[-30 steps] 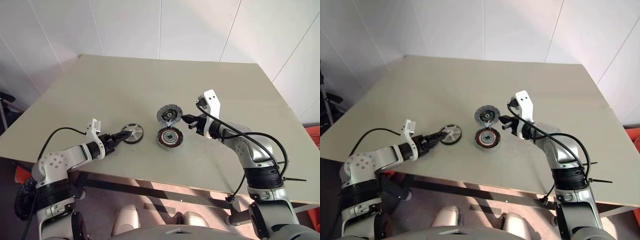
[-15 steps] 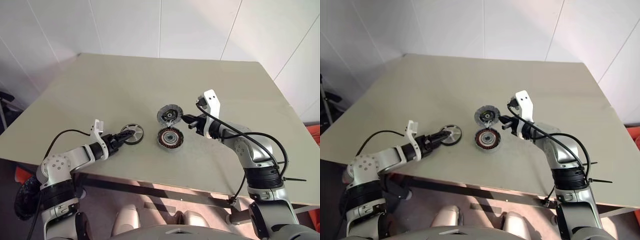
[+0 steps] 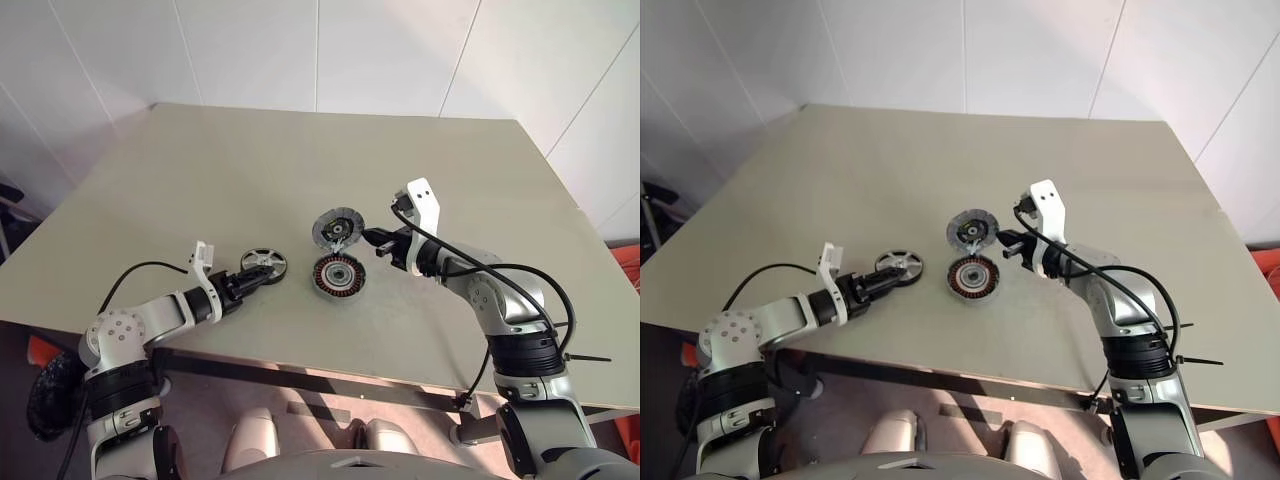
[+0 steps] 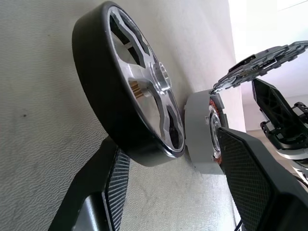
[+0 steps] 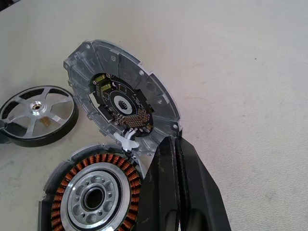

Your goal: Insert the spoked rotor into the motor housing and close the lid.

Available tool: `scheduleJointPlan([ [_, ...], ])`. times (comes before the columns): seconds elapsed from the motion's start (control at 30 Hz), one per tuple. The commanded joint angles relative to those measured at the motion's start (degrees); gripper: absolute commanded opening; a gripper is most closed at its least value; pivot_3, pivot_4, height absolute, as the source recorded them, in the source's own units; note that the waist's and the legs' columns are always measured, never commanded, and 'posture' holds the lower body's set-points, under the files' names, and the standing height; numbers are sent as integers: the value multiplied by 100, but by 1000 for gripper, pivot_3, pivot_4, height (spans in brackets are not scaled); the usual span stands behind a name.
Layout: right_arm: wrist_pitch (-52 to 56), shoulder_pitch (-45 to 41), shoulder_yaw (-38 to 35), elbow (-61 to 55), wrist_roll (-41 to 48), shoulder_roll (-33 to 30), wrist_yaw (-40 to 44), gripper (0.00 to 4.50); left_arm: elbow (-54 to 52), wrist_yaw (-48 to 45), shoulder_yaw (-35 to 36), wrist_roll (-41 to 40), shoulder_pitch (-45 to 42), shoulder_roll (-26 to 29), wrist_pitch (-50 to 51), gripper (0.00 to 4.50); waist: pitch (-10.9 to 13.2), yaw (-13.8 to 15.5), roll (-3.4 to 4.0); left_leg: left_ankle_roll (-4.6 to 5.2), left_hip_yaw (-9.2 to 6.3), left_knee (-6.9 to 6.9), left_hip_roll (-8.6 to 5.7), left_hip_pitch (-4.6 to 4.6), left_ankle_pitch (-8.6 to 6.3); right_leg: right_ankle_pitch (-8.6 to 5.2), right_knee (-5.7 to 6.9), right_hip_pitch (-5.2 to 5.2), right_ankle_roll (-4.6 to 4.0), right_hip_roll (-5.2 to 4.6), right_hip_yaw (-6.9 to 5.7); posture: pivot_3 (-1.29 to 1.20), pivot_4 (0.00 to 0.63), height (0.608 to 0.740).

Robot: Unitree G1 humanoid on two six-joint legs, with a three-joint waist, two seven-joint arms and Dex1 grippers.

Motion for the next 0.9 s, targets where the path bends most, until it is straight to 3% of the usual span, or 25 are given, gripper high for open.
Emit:
scheduleJointPlan([
  [0.03,-65,-176,-90,-129,57,-7,10,0,-101,-55,85,-192,-22,-2,-131,2938,0,1,0,0,0,0,0,0,0,0,0,0,0,0,0,0,0,740],
  [0.13,-55,-192,-102,-122,61,-14,10,0,-22,12,121,-175,-46,-10,-183,2588,0,0,0,0,0,0,0,-1,0,0,0,0,0,0,0,0,0,740],
  [0.23,-53,-198,-100,-118,58,-15,8,0,15,30,124,-178,-53,-12,-221,1769,0,0,0,0,0,0,0,0,0,0,0,0,0,0,0,0,0,740],
  [0.7,-79,-252,-70,-68,42,-7,26,0,96,259,195,-153,-55,-70,-352,1769,0,1,0,0,0,1,0,1,0,0,2,1,-1,0,0,0,0,740],
  [0.9,-65,-248,-84,-84,44,-12,9,0,194,412,238,-188,-85,-96,-367,452,-1,1,-3,0,0,4,0,6,0,1,4,7,-1,0,0,0,0,740],
])
